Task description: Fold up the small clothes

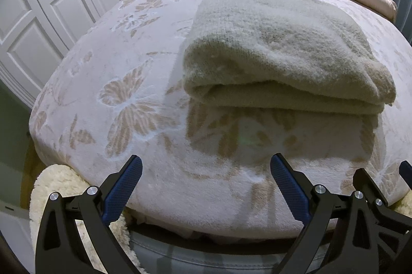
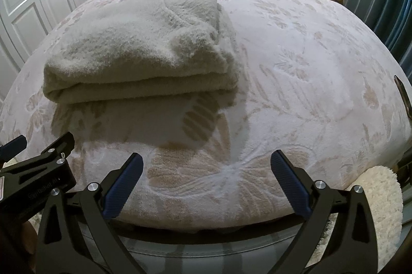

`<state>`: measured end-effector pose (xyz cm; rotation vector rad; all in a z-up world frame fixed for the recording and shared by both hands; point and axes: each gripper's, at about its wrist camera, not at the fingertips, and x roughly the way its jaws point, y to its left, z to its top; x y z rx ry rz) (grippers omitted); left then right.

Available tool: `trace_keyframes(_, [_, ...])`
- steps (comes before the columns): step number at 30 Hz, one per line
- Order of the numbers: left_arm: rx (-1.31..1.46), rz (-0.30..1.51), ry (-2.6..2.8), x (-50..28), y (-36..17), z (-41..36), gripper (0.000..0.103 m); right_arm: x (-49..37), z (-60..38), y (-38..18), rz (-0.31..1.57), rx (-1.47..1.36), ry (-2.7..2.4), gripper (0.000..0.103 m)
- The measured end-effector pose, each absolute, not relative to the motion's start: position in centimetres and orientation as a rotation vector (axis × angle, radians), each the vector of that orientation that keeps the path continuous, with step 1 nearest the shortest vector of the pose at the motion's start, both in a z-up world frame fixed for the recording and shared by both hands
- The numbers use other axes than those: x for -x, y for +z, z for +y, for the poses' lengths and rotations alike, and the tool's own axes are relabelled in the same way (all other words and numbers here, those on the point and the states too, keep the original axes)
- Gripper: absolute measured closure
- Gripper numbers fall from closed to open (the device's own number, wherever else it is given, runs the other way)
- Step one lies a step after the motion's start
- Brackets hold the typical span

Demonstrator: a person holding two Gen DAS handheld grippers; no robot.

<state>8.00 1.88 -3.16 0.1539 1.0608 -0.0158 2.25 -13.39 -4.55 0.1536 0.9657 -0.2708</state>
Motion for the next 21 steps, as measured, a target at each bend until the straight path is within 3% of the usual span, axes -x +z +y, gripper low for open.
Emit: trace_keyframes(21, [-0.16, 1.044, -0.001, -8.07, -2.46, 2.1, 0.007, -2.22, -12.95, -4.03, 0.959, -0.157, -0.268, 0.006])
